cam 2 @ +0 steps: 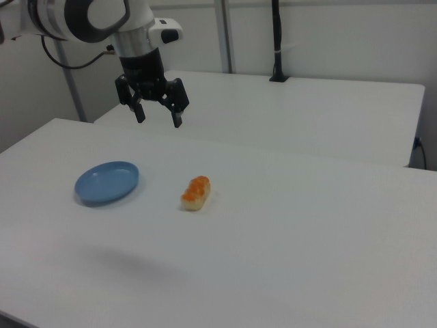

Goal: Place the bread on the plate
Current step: 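Lower the open gripper over the bread roll with orange topping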

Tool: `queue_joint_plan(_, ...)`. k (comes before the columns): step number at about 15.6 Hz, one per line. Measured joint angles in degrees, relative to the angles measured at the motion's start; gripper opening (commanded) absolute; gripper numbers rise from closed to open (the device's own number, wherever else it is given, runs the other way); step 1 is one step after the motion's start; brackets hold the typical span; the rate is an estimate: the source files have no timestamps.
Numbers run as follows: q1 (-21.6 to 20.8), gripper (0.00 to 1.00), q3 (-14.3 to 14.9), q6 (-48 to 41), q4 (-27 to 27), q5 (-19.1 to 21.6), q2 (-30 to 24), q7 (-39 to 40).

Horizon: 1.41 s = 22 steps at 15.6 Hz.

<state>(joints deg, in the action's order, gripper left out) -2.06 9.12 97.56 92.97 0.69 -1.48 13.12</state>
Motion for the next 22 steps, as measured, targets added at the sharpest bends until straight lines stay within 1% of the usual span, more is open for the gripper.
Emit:
queue_joint_plan(8, 0.3, 1.00, 0.0, 0.0, 0.3, 0.0, 0.8, 1.3)
queue_joint_plan(12, 0.0, 1.00, -0.4, 0.1, 0.6, 0.0, 2.7, 1.4)
queue_joint_plan(13, -0.2, 1.00, -0.6, 1.3, 1.0, 0.0, 3.6, 1.4)
queue_joint_plan(15, -0.4, 1.00, -1.2, 6.5, 1.9, 0.3, 6.0, 0.2)
queue_joint_plan(19, -0.4, 1.00, -3.4, 17.6, 2.5, 0.4, 13.0, -7.4)
queue_joint_plan(22, -0.4, 1.00, -4.5, 21.7, 2.5, 0.4, 17.2, -10.3)
